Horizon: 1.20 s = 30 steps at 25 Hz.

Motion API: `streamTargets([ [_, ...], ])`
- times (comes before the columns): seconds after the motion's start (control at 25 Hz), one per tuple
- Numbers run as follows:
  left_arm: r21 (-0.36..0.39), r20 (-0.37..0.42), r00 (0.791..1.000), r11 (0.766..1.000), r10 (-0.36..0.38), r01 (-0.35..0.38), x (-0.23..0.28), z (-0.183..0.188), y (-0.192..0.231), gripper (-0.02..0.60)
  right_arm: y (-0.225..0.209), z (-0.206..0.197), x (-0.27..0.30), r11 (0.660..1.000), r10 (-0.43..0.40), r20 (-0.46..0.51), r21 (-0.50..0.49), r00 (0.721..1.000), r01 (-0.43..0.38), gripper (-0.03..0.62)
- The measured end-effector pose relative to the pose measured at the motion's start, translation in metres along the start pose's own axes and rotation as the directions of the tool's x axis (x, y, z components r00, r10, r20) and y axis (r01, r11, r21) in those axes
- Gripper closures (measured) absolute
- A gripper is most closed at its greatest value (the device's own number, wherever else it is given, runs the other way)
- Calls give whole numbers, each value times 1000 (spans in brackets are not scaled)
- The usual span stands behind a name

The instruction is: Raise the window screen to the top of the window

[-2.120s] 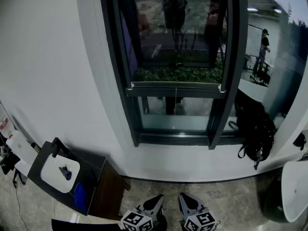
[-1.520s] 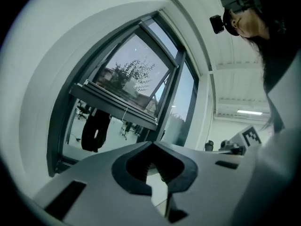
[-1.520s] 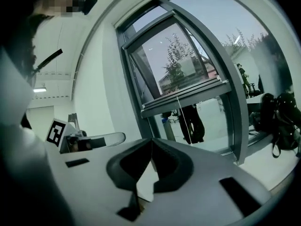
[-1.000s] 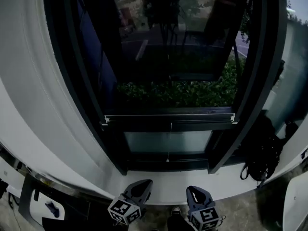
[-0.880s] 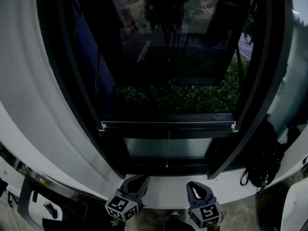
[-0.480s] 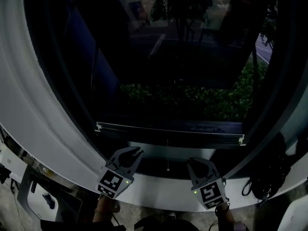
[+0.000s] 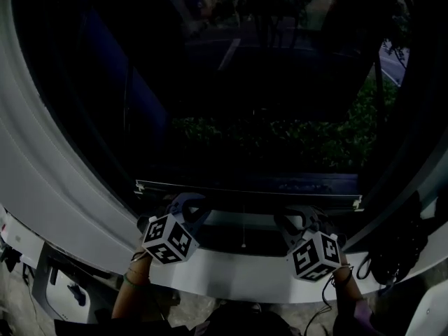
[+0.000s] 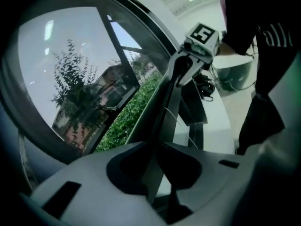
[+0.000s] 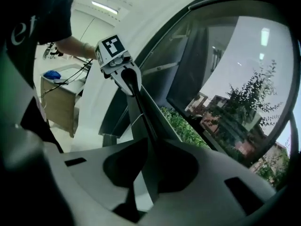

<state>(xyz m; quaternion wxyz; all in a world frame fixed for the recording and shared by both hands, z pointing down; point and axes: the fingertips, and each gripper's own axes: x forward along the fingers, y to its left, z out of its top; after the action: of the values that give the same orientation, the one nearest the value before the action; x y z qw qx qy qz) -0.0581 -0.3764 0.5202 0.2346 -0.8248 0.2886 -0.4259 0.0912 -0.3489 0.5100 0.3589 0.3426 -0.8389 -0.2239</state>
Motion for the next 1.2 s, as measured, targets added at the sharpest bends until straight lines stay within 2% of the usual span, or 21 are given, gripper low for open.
streamTargets([
  [0.2, 141, -79, 997, 989, -24, 35, 4, -5, 8, 520, 0, 0, 2, 997, 43, -82, -64, 996, -48, 533],
  [0.32, 285, -164, 985, 954, -47, 93, 9, -12, 3, 520, -5, 0, 5, 994, 24, -128, -101, 992, -37, 533],
  [0.4, 341, -187, 981, 933, -49, 111, 9, -13, 1, 520, -6, -4, 8, 991, 22, -176, -127, 984, -45, 533],
  [0.64, 319, -157, 984, 938, -86, 133, 10, -10, 0, 528, -5, -13, 17, 982, 27, -259, -175, 966, -74, 533],
  [0.76, 354, -181, 979, 923, -90, 150, 11, -11, -1, 527, -4, -14, 19, 981, 54, -303, -161, 952, -107, 534],
  [0.84, 362, -218, 970, 915, -104, 180, 13, -12, 1, 528, -6, -14, 20, 978, 103, -363, -131, 926, -160, 540],
  [0.92, 341, -260, 956, 913, -137, 223, 14, -13, 5, 533, -9, -13, 21, 967, 172, -434, -99, 884, -237, 555],
  [1.0, 316, -274, 948, 915, -165, 251, 13, -12, 8, 566, -10, -12, 20, 951, 221, -484, -87, 847, -297, 569],
  [1.04, 310, -271, 948, 917, -168, 251, 12, -11, 8, 566, -10, -11, 20, 948, 228, -494, -86, 839, -308, 569],
  [1.2, 298, -236, 963, 933, -132, 201, 12, -11, 7, 566, -9, -12, 20, 962, 170, -493, -104, 853, -252, 569],
])
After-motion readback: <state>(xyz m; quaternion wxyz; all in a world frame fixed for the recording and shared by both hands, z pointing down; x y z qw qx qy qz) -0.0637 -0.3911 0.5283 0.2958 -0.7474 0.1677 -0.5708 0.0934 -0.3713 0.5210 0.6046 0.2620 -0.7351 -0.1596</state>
